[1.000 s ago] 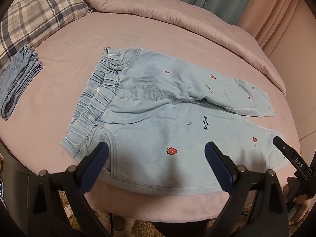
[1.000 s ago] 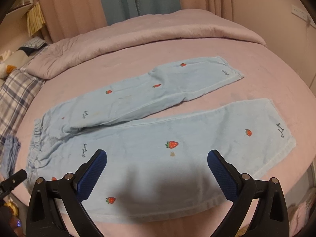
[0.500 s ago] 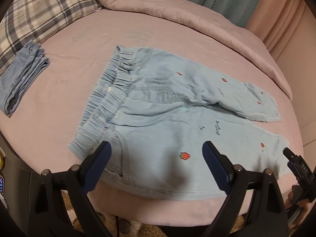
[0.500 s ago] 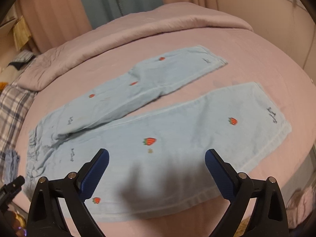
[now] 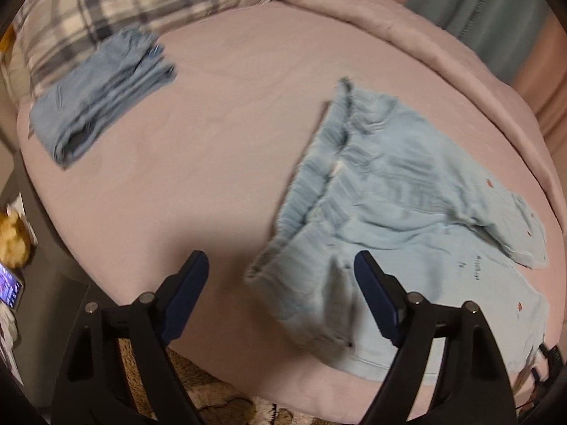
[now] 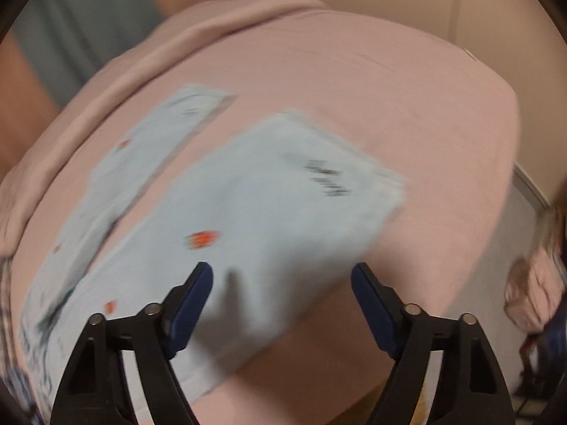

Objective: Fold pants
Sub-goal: 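Grasp the hem of one jeans leg with the right tool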

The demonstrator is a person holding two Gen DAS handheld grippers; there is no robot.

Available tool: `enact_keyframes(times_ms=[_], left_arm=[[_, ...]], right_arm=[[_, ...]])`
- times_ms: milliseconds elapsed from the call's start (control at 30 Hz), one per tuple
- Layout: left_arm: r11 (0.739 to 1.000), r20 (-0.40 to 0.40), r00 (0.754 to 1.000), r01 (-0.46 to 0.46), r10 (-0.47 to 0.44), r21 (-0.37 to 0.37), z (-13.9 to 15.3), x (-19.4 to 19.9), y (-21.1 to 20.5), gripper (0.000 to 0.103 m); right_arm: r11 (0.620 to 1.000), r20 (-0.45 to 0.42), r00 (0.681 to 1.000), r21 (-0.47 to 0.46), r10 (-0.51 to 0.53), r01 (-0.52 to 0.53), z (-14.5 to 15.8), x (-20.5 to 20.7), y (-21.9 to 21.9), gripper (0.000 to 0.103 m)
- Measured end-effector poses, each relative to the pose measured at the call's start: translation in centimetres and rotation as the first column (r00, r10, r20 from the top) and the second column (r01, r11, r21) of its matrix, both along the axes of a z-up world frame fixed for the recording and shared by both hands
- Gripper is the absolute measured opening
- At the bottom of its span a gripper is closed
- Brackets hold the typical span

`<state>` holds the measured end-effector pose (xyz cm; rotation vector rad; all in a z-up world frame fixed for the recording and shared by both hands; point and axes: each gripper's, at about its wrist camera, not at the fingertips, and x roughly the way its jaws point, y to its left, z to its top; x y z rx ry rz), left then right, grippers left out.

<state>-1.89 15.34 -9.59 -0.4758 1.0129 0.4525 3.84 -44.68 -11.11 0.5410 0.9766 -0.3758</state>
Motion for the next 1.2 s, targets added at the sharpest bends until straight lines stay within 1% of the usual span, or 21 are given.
enact_keyframes(times_ms=[133, 167, 200, 233, 300, 333, 367, 400, 567, 633, 700, 767, 867, 933, 967, 1000, 1033, 1067, 1100, 1167, 1200], left_arm=[[0.993, -0.025, 1.0, -0.008, 0.005, -0.12, -2.0, 0.0, 1.2, 0.065], [0.988, -0.023, 1.0, -0.01, 0.006, -0.154, -2.5, 0.0, 1.4, 0.056], [0.982, -0.012, 1.0, -0.008, 0.006, -0.187, -2.9, 0.0, 1.6, 0.048], [0.98, -0.005, 1.0, -0.008, 0.007, -0.201, -3.1, -0.1, 1.7, 0.047], [0.977, 0.03, 1.0, 0.007, 0.0, -0.214, -3.1, -0.3, 1.9, 0.037], [0.976, 0.04, 0.999, 0.01, -0.001, -0.219, -3.0, -0.5, 1.8, 0.034], [0.974, 0.053, 0.999, 0.009, 0.003, -0.227, -2.8, -0.8, 1.8, 0.031], [0.973, 0.073, 0.997, 0.009, 0.008, -0.232, -2.4, -1.2, 1.9, 0.028], [0.976, 0.117, 0.993, 0.018, 0.007, -0.215, -0.6, -3.2, 2.1, 0.026], [0.972, 0.095, 0.995, 0.02, 0.002, -0.232, -1.5, -3.2, 2.4, 0.027], [0.97, 0.038, 0.999, 0.012, -0.003, -0.242, -3.1, -2.7, 2.4, 0.027], [0.974, 0.036, 0.999, 0.017, -0.009, -0.224, -3.5, -2.4, 2.3, 0.029], [0.978, 0.006, 1.0, 0.026, -0.025, -0.208, -2.7, -2.0, 2.1, 0.034], [0.977, 0.001, 1.0, 0.016, -0.016, -0.213, -1.7, -1.9, 2.2, 0.038], [0.981, 0.015, 1.0, 0.007, -0.004, -0.195, -0.6, -2.0, 2.2, 0.044], [0.985, 0.032, 0.999, 0.0, 0.006, -0.17, 0.3, -2.2, 2.2, 0.058], [0.99, 0.055, 0.998, -0.007, 0.015, -0.14, 1.4, -2.3, 2.1, 0.067], [0.993, 0.081, 0.996, -0.011, 0.02, -0.116, 2.6, -2.4, 2.0, 0.082], [0.994, 0.104, 0.994, -0.009, 0.02, -0.108, 3.5, -2.3, 1.9, 0.089], [0.993, 0.159, 0.987, 0.02, -0.001, -0.117, 5.3, -1.8, 1.3, 0.09], [0.991, 0.175, 0.985, 0.037, -0.014, -0.13, 5.9, -1.2, 0.7, 0.09]], right_arm=[[0.997, -0.007, 1.0, 0.074, -0.028, 0.028, -1.6, 0.0, -1.9, 0.072], [0.997, 0.004, 1.0, 0.072, -0.026, 0.026, -1.4, -0.1, -1.9, 0.072], [0.997, 0.012, 1.0, 0.067, -0.024, 0.023, -1.2, -0.1, -1.8, 0.068], [0.998, 0.014, 1.0, 0.066, -0.021, 0.02, -1.0, 0.1, -1.8, 0.063], [0.997, 0.021, 1.0, 0.072, -0.015, 0.013, -0.8, 0.4, -2.0, 0.037], [0.997, 0.022, 1.0, 0.077, -0.013, 0.012, -0.9, 0.7, -2.4, 0.03], [0.996, 0.028, 1.0, 0.085, -0.005, 0.002, -0.8, 1.1, -2.5, 0.015], [0.996, 0.044, 0.999, 0.094, 0.005, -0.01, -0.6, 1.1, -2.7, 0.011], [0.996, 0.168, 0.985, 0.078, 0.026, -0.039, 2.8, -0.2, -3.1, 0.008], [0.996, 0.169, 0.985, 0.087, 0.021, -0.036, 2.7, -0.7, -3.3, 0.008], [0.995, 0.119, 0.993, 0.092, 0.016, -0.027, 0.9, -0.4, -3.5, 0.008], [0.994, 0.046, 0.999, 0.107, -0.003, -0.002, -1.6, 0.1, -3.6, 0.008], [0.999, 0.013, 1.0, 0.037, 0.007, -0.008, -2.1, 0.6, -2.9, 0.007], [1.0, -0.02, 1.0, -0.011, 0.001, -0.001, -1.3, 1.2, -2.5, 0.016], [0.999, -0.027, 1.0, -0.049, -0.013, 0.011, -0.3, 1.3, -2.3, 0.03], [0.997, -0.019, 1.0, -0.075, -0.02, 0.018, 0.5, 1.4, -2.2, 0.048], [0.994, -0.003, 1.0, -0.107, -0.024, 0.024, 1.5, 1.6, -2.2, 0.062], [0.99, 0.018, 1.0, -0.139, -0.024, 0.026, 2.6, 1.6, -1.9, 0.066], [0.986, 0.037, 0.999, -0.163, -0.02, 0.026, 3.8, 1.8, -1.6, 0.068], [0.982, 0.072, 0.997, -0.187, 0.017, -0.004, 5.9, 3.0, -0.3, 0.07], [0.982, 0.093, 0.994, -0.184, 0.052, -0.035, 6.9, 4.0, 0.5, 0.074]])
